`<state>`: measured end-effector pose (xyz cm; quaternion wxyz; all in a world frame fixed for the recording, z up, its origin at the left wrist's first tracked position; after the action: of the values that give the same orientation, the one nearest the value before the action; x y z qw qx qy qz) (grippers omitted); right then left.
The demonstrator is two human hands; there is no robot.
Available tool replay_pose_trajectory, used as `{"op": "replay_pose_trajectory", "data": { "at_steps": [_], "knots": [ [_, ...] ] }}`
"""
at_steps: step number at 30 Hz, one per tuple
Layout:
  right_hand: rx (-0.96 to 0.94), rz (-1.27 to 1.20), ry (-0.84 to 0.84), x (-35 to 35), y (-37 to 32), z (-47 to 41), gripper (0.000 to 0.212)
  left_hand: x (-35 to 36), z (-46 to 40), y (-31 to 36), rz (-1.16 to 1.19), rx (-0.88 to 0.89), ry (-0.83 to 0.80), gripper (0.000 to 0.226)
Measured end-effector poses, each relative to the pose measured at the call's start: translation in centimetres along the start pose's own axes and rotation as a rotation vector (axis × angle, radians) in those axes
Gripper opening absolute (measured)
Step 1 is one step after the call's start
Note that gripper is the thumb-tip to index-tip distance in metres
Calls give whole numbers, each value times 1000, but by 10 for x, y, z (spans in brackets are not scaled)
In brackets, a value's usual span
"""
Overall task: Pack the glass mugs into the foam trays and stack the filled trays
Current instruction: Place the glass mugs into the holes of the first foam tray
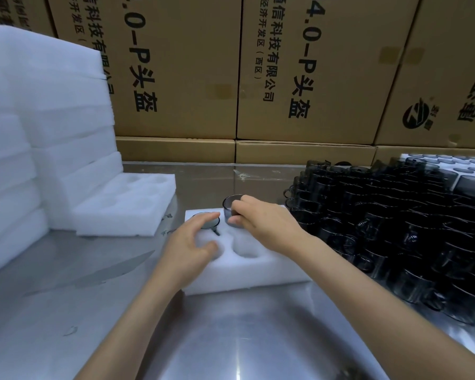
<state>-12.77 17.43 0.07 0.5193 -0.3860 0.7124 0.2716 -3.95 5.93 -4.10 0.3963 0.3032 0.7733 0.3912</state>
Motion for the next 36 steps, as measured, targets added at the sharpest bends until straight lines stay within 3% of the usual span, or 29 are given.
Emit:
{"op": "replay_pose_trajectory", "data": {
  "at_steps": [3,6,9,11,15,23,32,36],
  "knots": [
    [-18,10,-12,3,-1,-2,23,0,0,2,-18,3,-20,53],
    [47,-354,52,7,7,5,22,0,1,6,-67,31,-48,59],
    [158,-722,237,0,21,15,24,-1,-2,8,-123,76,-34,45],
    [204,-812,290,-3,26,18,27,-1,-4,9,-142,88,-28,43],
    [221,-698,205,2,25,17,20,0,-7,11,-148,121,-48,45],
    [134,-484,260,0,21,15,23,14,-25,31,-410,196,-198,59],
    [107,-260,165,4,17,16,32,23,-32,22,-331,186,-196,43],
    [128,-361,242,-3,22,19,34,23,-32,16,-311,147,-207,52]
  ]
}}
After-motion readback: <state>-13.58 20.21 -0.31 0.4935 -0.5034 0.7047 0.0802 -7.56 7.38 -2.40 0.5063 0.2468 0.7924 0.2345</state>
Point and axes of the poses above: each hand's wrist, its own z-axis away from the middle knuckle, its own x-axis out of the palm, y = z × x, the point moved 6 cm from there along -z, towards the middle knuckle, and after that the axes turned 5 degrees about z, right-handed, at the moved point
